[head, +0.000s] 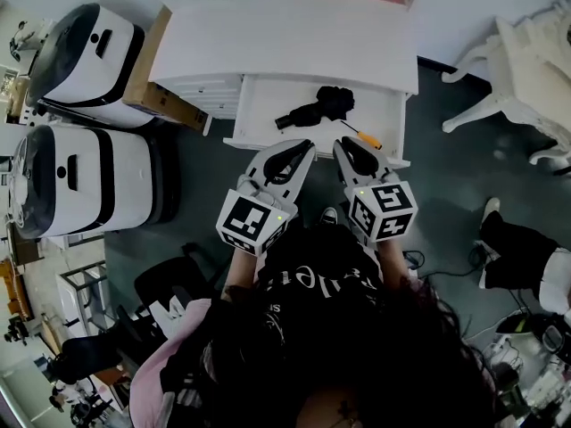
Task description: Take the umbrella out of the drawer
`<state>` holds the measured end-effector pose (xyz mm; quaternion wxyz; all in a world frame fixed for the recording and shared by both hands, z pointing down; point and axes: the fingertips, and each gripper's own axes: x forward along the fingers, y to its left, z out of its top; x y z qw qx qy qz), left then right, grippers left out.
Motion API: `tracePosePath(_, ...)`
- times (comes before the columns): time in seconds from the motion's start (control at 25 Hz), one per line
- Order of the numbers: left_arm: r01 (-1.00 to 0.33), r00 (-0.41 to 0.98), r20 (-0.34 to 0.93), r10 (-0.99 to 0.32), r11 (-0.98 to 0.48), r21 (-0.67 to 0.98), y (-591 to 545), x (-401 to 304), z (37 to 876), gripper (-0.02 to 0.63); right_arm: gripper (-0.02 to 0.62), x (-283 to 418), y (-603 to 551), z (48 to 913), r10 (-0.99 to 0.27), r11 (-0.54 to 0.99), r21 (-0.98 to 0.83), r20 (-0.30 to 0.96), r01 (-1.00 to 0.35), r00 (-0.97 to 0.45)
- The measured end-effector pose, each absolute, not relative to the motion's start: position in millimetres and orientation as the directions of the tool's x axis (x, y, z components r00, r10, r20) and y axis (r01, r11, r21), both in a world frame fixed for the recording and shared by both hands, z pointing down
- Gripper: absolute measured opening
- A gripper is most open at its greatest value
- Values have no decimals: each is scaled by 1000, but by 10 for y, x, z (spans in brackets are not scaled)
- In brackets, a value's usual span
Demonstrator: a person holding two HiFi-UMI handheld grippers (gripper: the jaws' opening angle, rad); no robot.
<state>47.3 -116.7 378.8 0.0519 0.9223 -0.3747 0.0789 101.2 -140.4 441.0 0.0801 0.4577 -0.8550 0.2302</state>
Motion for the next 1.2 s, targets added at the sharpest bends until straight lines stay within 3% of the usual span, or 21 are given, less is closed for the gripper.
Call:
tracePosePath(0.36,-641,757,195,-624,-767,32,-1840,394,3830,23,80,970,-1932,4677,-761,383,-336,413,-860,-500)
tracePosePath(0.92,-512,840,236,-489,-858,43,-2759,-162,4085,23,81,651,-2726,5824,-710,106,-401,610,-910,-351)
tracePosePath(1.0,-488,853,233,-466,-872,42,-2860,-241,4107,23,115,611,-2817,6062,-684,68,-405,647,-912,-338)
tracePosePath(1.08,-464,865,235,-442,-885,42,-2938,-320,4139,23,193,560,-2891,6319,-650,20,-420,684,-907,-331)
tracePosePath(1.2,-436,879,235,-415,-899,45,-3040,-425,4188,23,199,547,-3003,6677,-617,-107,-453,728,-885,-298)
